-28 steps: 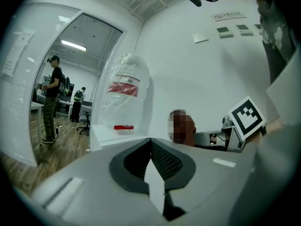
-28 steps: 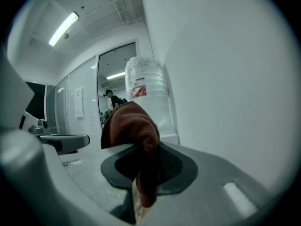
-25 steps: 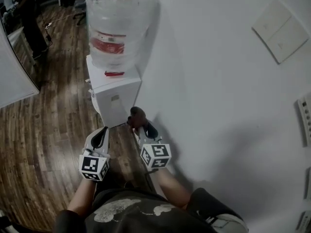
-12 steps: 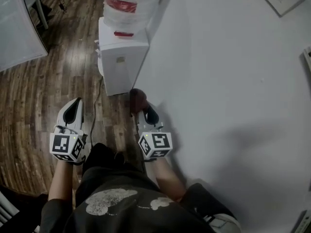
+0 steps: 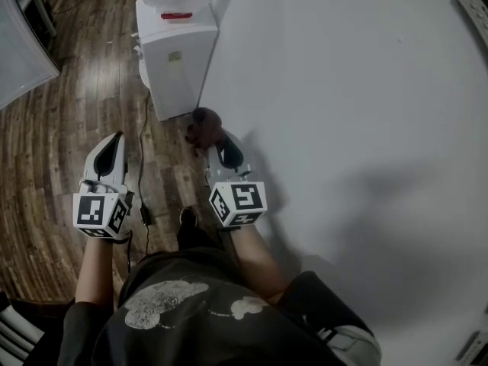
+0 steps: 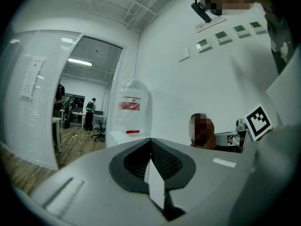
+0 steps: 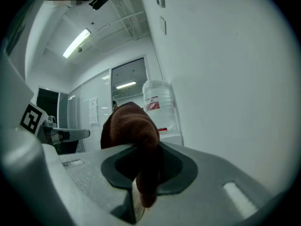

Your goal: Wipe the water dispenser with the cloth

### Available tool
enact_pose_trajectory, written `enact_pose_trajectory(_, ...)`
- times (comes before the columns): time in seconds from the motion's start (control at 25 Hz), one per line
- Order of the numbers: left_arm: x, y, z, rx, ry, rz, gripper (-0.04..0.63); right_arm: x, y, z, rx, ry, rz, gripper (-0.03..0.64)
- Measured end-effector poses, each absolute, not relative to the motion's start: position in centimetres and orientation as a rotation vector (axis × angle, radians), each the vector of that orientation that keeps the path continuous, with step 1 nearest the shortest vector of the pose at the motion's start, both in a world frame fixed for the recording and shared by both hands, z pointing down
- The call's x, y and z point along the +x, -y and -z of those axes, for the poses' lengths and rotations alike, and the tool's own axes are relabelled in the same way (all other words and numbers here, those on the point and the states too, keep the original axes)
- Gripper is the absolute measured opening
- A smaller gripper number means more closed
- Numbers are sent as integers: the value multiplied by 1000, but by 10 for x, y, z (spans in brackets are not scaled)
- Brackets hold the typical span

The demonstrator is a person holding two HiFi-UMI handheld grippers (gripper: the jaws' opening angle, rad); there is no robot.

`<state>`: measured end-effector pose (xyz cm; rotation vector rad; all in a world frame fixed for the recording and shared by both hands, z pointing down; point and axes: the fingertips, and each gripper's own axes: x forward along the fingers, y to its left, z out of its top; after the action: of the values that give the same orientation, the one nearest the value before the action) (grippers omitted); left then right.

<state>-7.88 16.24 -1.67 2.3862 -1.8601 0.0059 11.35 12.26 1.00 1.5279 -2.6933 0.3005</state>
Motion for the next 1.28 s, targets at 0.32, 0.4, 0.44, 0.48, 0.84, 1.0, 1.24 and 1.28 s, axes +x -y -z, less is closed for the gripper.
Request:
enact_pose_trajectory(0.32,-69,-245,-7,2420,1750,-5,20,101,-215,-28,1491,2670,-319,61)
enact_pose_trajectory(0.4,-65,-270,-20,2411,1726,-11,20,102,-240,-38,1493,2668,-357,61)
enact_pose_trajectory(0.44,-64,-283,-24,2409,1718,-12,20,103,-251,-41,1497,2668,-376,61)
enact_pose_trajectory(0.48,-65,-294,-26,2406,1713,-10,20,103,-261,-42,1505,2663,-388,61)
enact_pose_trajectory(0.84,-64,-353,-26,2393,1676,21,20,120,-310,-41,1563,2579,-378,58)
enact_pose_trajectory(1.0,-57,-372,-25,2423,1673,27,20,124,-329,-50,1551,2559,-356,57)
enact_pose_trajectory(1.24,-51,-379,-22,2428,1665,19,20,123,-330,-45,1524,2581,-332,57)
enact_pose_trajectory(1.28,-51,-379,-22,2430,1666,16,20,123,-330,-45,1522,2583,-329,57)
